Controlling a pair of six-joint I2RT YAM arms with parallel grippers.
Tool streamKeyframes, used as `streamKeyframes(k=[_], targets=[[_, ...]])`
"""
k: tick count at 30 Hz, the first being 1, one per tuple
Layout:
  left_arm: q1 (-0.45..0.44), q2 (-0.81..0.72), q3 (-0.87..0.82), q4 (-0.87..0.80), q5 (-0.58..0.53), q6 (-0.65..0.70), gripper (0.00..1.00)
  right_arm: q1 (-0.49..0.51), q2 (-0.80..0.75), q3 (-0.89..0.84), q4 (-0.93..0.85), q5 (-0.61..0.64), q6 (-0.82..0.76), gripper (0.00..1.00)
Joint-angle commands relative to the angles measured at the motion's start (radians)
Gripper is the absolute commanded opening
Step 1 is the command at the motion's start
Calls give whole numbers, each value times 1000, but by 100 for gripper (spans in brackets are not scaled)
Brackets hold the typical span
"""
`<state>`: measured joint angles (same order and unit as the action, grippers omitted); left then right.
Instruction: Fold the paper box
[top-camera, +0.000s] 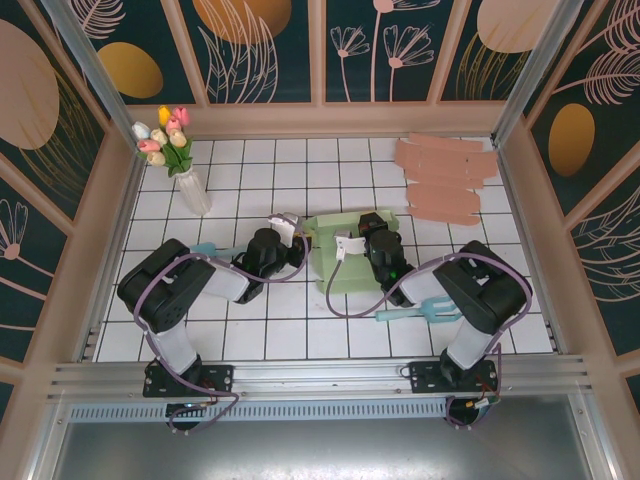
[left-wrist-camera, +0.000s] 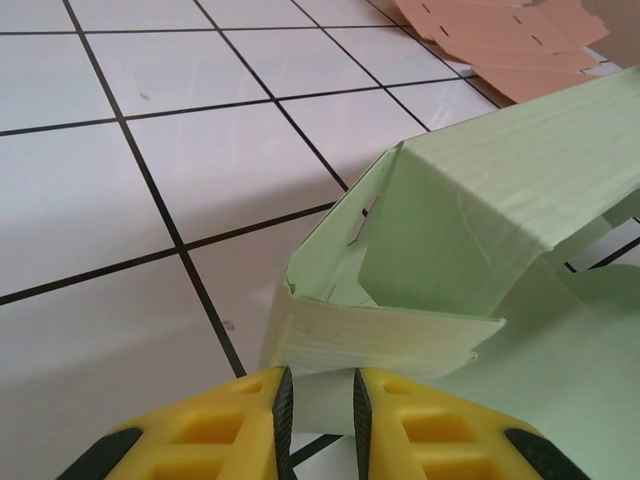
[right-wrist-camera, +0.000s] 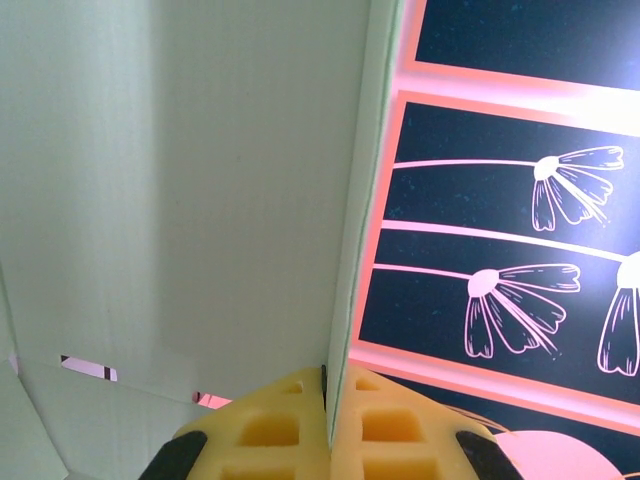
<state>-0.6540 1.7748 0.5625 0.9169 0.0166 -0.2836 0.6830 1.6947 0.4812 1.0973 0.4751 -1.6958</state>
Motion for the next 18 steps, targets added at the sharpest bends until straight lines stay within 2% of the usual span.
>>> streamKeyframes(k=[1,7,18], targets=[[5,-12,19,61,-5,-15,25,19,28,0,14,-10,0,0],[5,-15,30,53,-20,-20,23,20,30,1,15,-10,1,0],[2,-22,-8,187,179,-123,23,24,55,12,24,8,5,0]])
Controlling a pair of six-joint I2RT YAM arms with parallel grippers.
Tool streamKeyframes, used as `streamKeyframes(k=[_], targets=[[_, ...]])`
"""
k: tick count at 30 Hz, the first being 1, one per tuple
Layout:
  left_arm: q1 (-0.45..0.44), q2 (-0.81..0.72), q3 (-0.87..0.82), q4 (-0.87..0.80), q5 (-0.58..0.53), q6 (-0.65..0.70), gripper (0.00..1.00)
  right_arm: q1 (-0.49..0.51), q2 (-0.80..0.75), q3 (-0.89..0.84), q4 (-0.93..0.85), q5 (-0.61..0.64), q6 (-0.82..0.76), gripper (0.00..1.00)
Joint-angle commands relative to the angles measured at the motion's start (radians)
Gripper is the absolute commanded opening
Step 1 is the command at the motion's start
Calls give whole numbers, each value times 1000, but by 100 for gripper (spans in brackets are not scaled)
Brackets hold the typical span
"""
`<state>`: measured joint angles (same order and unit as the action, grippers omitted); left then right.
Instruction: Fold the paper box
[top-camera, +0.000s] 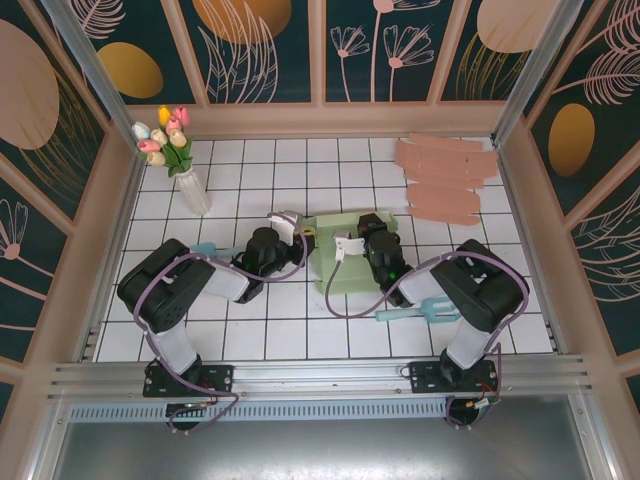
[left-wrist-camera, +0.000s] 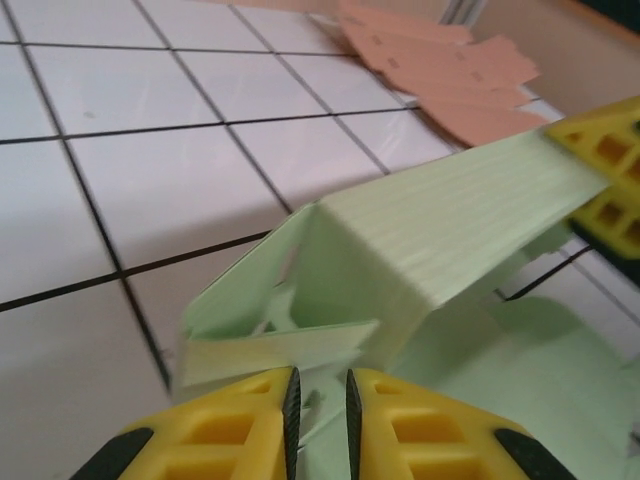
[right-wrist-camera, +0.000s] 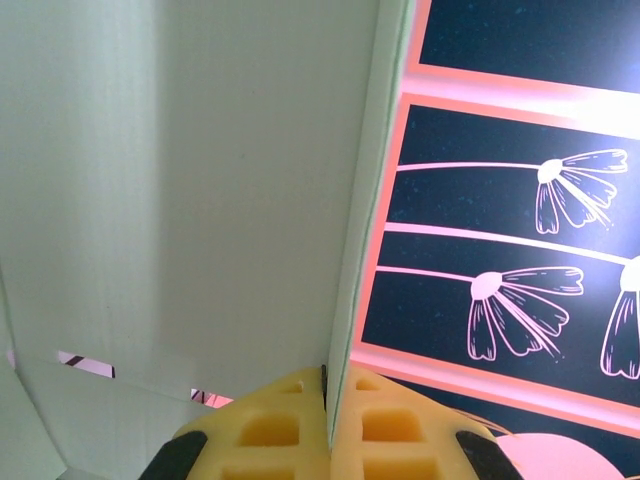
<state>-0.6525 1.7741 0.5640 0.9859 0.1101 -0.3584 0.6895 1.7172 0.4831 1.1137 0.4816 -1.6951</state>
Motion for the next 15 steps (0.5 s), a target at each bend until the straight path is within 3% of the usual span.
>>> streamKeyframes(k=[1,8,15], targets=[[0,-27,-15,129,95,-58,22,18,39,12,16,5,5,0],[-10,-20,-14,116,111,-59,20,23,65,17,51,12,24,0],[9,-154,-90,-28,-140,-16,18,16,67,16,48,7,25,0]])
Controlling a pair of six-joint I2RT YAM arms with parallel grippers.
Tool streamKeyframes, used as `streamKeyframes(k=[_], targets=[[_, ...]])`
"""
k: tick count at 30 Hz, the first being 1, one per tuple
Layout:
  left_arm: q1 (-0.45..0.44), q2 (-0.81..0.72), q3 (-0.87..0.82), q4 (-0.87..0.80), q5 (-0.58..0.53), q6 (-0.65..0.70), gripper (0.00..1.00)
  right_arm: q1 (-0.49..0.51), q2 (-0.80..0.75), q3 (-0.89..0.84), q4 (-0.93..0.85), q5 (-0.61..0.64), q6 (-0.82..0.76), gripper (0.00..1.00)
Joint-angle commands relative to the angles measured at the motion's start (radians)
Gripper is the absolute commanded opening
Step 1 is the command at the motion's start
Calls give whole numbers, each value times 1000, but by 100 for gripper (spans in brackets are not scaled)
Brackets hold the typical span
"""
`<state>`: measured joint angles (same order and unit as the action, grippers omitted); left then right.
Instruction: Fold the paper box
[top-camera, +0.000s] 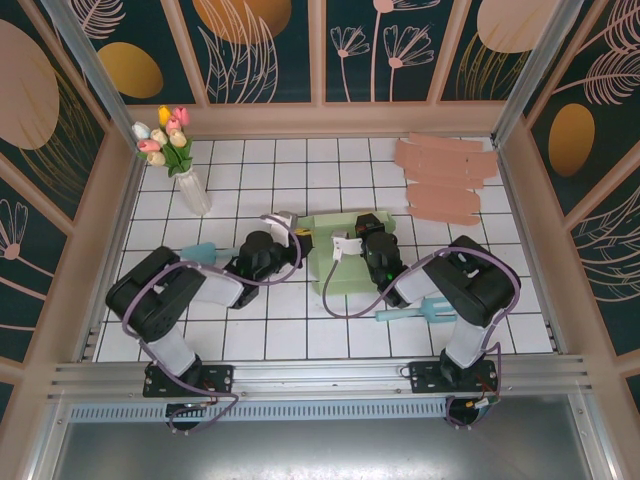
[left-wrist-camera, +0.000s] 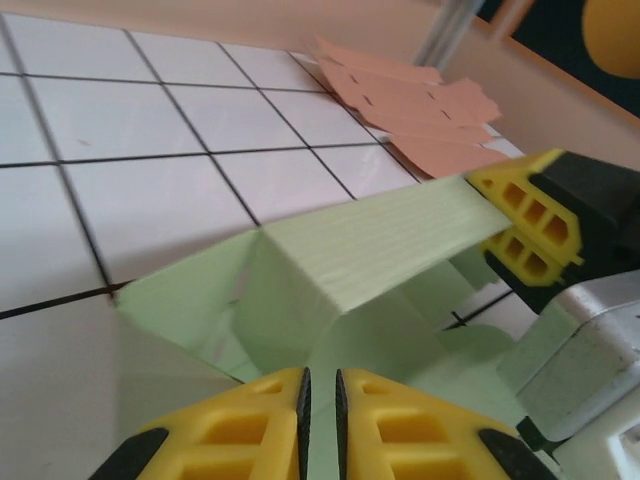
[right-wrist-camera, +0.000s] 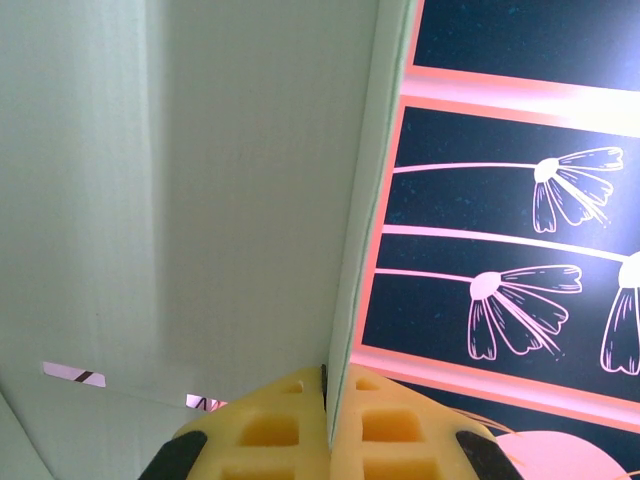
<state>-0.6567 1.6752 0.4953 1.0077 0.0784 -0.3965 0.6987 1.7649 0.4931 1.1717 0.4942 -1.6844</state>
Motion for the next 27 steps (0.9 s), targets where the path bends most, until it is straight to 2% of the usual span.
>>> streamKeyframes(k=[1,8,11,15,18,21,27], targets=[[21,-69,-37,-51,-122,22,18,7,19,7,-10,-4,12,0],[57,-122,-112,-14,-122,47,21,11,19,-3,-12,2,8,0],[108,-130,-128,-12,-110,40,21,13,11,-3,-23,1,8,0],[181,-136,-168,49,-37,6,22,13,5,-5,-32,-6,8,0],[189,-82,-108,2,47,49,28,14,6,-2,-34,-9,8,0],[189,-9,-89,76,142,83,34,13,7,-5,-33,-8,9,0],[189,94,-15,88,202,169,36,15,-6,-8,-44,-15,9,0]])
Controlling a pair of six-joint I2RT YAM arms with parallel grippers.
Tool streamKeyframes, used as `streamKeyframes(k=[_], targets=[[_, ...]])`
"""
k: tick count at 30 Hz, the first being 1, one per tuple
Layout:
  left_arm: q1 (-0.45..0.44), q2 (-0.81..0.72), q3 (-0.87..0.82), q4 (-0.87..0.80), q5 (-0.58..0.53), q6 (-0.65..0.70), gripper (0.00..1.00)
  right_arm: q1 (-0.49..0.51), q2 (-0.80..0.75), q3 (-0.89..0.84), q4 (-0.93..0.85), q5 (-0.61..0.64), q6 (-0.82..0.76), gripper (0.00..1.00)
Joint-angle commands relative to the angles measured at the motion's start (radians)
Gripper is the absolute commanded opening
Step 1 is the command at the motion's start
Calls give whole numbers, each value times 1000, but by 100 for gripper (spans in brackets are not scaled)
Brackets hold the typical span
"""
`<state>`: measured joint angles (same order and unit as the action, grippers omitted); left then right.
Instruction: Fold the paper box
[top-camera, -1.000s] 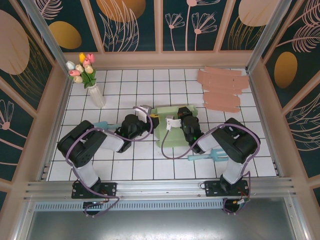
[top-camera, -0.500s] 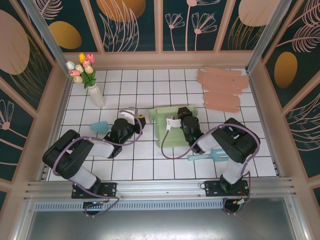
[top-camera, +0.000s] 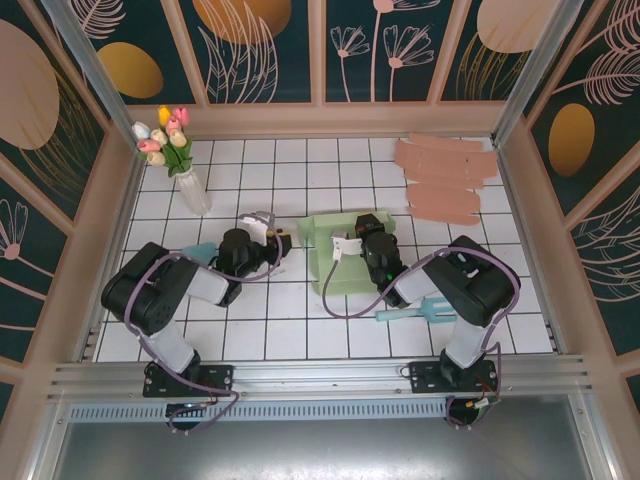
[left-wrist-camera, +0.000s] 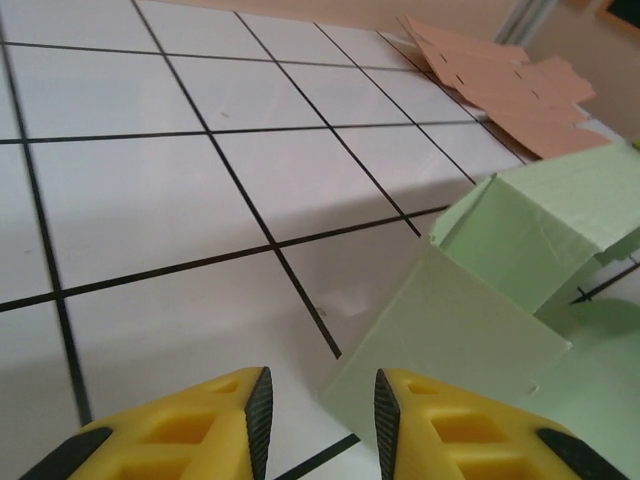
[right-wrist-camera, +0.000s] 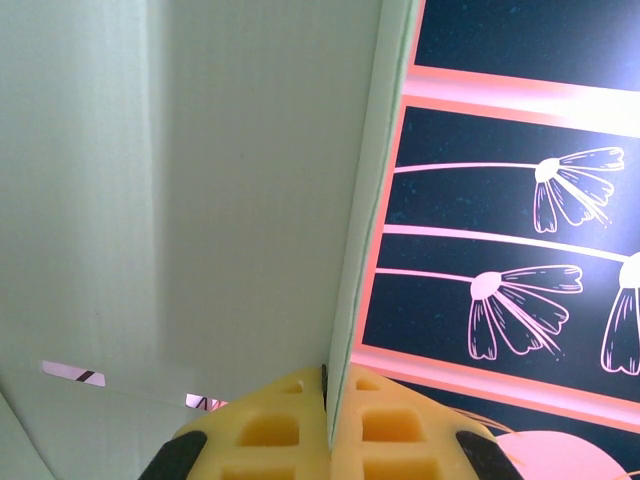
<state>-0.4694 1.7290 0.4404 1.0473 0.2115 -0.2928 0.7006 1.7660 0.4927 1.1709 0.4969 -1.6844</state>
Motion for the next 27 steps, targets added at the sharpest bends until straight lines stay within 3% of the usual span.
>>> streamKeyframes(k=[1,12,27], targets=[[2,52,48,51,82,77,37,13,-10,-8,-45,-17,9,0],[3,167,94,107,222,145,33,13,-13,-9,-64,-20,11,0],[4,185,116,137,260,88,30,14,6,-3,-62,-17,10,0]])
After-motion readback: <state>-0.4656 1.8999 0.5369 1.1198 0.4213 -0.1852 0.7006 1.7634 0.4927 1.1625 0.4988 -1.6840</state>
